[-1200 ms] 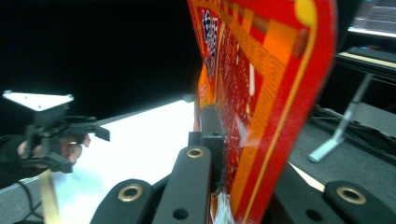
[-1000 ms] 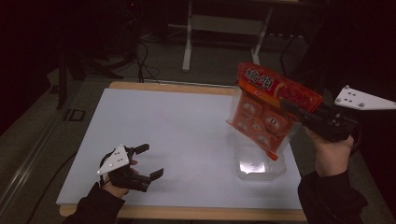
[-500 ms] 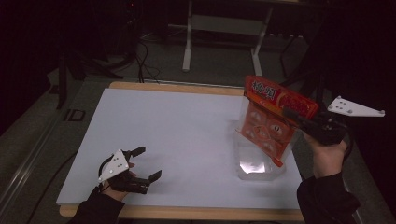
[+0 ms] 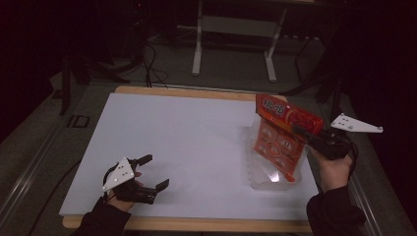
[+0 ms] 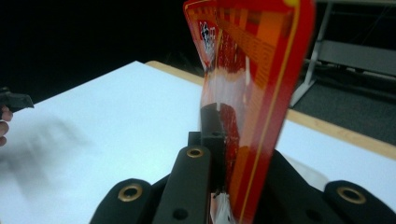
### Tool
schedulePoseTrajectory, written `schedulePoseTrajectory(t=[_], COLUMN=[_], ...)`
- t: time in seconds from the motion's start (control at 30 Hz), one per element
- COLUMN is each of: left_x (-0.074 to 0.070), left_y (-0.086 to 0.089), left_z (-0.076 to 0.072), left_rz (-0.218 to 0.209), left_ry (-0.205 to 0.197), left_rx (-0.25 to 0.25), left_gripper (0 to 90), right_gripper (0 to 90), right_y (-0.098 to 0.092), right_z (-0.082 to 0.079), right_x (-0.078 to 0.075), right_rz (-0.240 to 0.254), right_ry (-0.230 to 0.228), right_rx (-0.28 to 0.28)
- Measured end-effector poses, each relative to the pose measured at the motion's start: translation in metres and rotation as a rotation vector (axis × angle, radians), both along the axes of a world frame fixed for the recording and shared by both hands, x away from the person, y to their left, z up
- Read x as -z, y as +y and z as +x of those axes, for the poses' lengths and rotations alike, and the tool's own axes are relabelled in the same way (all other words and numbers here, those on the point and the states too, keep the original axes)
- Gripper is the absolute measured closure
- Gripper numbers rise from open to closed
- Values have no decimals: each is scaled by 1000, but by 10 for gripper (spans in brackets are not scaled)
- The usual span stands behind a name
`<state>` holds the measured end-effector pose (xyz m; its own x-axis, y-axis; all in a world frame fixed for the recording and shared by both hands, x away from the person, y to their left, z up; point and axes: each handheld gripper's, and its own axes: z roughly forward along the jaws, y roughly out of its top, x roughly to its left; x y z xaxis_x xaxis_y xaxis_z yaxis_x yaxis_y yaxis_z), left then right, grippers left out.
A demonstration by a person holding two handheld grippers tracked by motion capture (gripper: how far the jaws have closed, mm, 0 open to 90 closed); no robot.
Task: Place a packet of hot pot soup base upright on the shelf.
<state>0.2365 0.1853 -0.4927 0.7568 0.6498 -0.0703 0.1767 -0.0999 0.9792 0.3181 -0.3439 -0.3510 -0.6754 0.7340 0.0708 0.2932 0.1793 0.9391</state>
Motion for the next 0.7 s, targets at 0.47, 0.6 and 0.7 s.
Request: schedulePoseTrajectory(t=[0.47, 0.6, 0.7], left_x=[1, 2, 2], left_y=[0, 0, 0], left_z=[0, 0, 1], left_rz=[-9, -6, -7], left_ry=[12, 14, 18], left_rx=[5, 6, 8], left_gripper=[18, 18, 18], right_gripper=[900, 900, 900], right_y=[-5, -9, -14], right_z=[-7, -6, -6], right_x=[26, 35, 39], right_rz=[52, 49, 64], right_ry=[44, 63, 62], right_rx=[2, 13, 30])
